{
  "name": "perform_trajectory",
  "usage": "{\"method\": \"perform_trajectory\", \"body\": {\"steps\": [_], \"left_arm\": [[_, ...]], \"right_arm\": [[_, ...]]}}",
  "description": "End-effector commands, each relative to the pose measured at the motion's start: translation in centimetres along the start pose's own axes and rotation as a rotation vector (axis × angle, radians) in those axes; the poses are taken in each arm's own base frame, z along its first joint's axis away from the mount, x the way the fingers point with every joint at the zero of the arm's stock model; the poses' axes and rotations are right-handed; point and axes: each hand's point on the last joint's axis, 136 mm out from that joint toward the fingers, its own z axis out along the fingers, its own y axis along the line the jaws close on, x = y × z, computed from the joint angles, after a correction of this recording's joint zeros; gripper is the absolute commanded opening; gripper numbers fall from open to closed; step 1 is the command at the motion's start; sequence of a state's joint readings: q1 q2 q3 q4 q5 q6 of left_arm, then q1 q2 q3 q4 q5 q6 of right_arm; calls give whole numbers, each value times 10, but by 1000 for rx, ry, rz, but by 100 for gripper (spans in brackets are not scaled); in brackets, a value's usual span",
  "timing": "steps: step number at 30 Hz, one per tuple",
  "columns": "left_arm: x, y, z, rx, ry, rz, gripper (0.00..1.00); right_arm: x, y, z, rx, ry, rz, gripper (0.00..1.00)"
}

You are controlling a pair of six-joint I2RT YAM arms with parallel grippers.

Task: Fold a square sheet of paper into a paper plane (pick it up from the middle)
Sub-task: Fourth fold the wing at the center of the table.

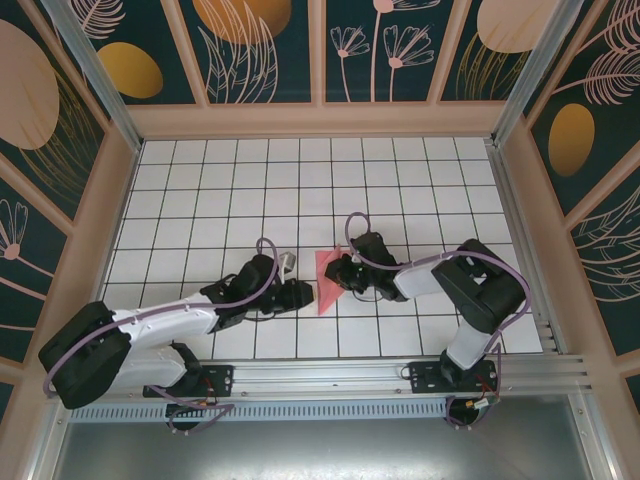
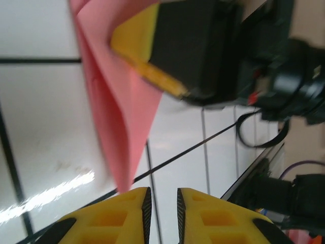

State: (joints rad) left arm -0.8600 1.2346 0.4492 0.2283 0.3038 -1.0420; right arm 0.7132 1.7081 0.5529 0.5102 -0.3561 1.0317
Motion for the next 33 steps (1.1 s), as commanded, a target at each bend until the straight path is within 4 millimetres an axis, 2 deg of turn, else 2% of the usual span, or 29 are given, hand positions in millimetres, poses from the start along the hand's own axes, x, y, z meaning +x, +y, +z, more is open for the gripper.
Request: {"method": "perform_trajectory", "body": {"steps": [1, 5, 10, 15, 20, 26, 33], "left_arm": [[-24, -31, 7, 86, -69, -22, 22], [-28, -35, 29, 89, -33, -34, 17], [-22, -16, 48, 43, 4, -68, 10], [-20, -4, 49, 17, -9, -87, 6], [-18, -3, 60, 7, 20, -75, 6], [-13, 25, 67, -86, 25, -94, 5], [13, 57, 65, -159, 98, -120, 5]], "right_arm": [[27, -78, -4, 261, 15, 110, 17], [31, -79, -3, 251, 14, 125, 17], [32, -80, -2, 256, 20, 126, 17], [32, -79, -2, 256, 23, 123, 17], [30, -75, 0, 252, 27, 115, 17], [31, -78, 1, 264, 29, 114, 17], [31, -80, 0, 271, 32, 107, 17]]}}
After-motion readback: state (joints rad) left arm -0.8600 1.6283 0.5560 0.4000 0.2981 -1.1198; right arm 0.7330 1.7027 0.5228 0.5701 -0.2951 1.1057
